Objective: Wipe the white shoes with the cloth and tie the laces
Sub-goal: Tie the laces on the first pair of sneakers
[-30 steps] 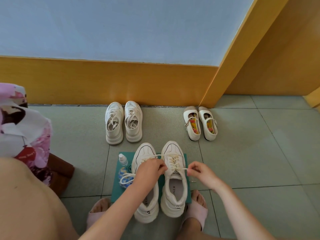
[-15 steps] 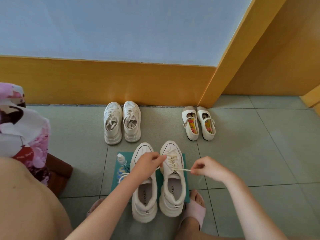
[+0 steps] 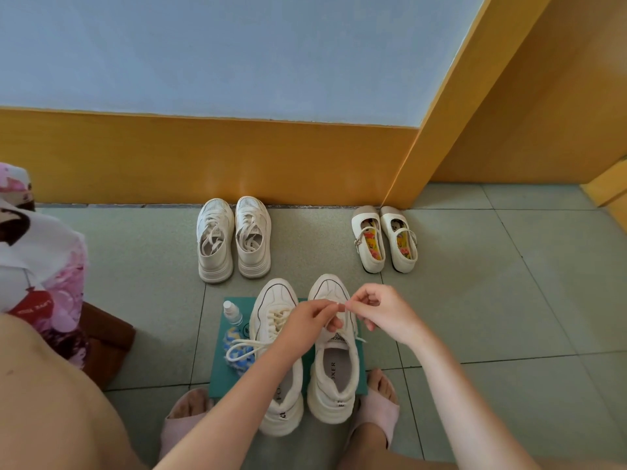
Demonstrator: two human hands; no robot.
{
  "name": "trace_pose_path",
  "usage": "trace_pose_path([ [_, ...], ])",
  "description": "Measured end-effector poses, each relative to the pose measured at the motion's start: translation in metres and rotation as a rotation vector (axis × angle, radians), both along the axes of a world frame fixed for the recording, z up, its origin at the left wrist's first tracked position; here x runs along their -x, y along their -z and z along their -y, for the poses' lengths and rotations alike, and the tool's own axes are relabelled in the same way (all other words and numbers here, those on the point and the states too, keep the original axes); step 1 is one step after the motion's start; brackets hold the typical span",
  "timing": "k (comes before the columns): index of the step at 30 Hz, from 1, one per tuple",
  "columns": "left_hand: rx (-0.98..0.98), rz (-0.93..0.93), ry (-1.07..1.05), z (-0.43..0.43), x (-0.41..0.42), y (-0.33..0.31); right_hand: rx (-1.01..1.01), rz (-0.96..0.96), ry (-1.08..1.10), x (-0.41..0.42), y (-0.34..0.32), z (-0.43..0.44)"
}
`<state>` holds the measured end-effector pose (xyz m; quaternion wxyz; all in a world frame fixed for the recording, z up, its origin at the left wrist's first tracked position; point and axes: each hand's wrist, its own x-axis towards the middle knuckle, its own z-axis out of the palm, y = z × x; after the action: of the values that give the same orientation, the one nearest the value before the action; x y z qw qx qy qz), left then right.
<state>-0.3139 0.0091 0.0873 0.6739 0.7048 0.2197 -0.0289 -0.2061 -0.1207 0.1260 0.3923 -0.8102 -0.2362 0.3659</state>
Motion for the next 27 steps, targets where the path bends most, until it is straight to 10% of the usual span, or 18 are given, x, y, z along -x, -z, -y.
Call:
trace_pose_path([
  [27,0.188,-0.035,-0.026,0.001,-0.007,-0.004,0.029,0.142,-0.018,0.0,0.024,-0.001],
])
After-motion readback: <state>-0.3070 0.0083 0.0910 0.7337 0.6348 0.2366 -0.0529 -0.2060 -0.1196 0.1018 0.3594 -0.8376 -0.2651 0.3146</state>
